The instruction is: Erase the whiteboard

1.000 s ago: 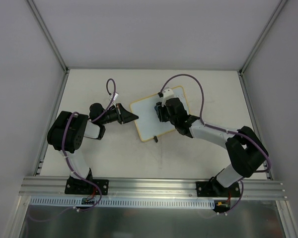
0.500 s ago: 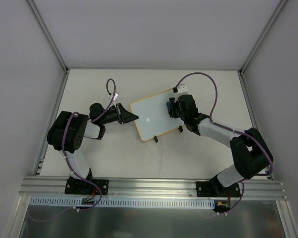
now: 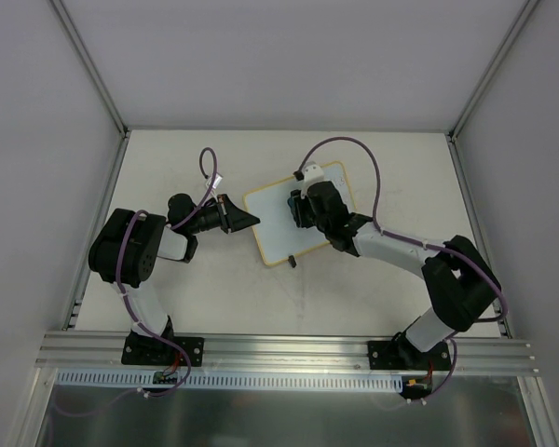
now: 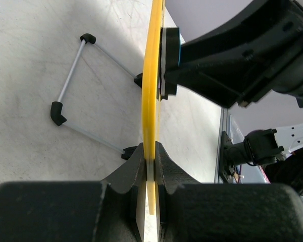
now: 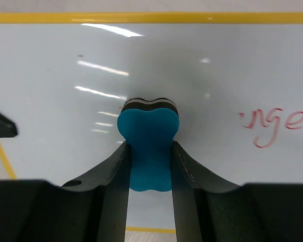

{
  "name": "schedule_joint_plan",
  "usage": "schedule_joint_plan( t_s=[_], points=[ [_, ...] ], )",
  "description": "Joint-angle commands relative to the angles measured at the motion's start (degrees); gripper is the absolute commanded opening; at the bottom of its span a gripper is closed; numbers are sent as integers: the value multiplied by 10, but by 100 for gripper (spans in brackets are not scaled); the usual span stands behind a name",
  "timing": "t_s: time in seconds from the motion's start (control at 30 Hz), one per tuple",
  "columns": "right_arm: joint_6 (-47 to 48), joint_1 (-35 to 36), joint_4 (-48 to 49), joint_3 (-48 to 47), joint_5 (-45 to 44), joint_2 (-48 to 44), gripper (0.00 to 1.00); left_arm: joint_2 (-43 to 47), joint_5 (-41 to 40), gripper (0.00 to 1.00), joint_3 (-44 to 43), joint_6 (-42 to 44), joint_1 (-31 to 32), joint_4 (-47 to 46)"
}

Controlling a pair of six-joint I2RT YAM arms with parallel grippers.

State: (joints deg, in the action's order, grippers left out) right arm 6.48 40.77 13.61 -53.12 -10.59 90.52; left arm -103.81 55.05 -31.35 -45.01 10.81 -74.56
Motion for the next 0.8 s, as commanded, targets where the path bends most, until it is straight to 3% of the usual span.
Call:
schedule_joint_plan(
  t_s=[0.0, 0.37, 0.77],
  points=[
    [3, 42, -24, -39, 8, 33, 0, 12, 36, 0, 3, 7, 1, -198],
    [1, 71, -43, -80, 11, 61, 0, 13, 35, 0, 6, 11, 3, -201],
    [-22, -23, -54, -58, 43, 31, 0, 13, 36, 0, 7, 9, 2, -202]
  ],
)
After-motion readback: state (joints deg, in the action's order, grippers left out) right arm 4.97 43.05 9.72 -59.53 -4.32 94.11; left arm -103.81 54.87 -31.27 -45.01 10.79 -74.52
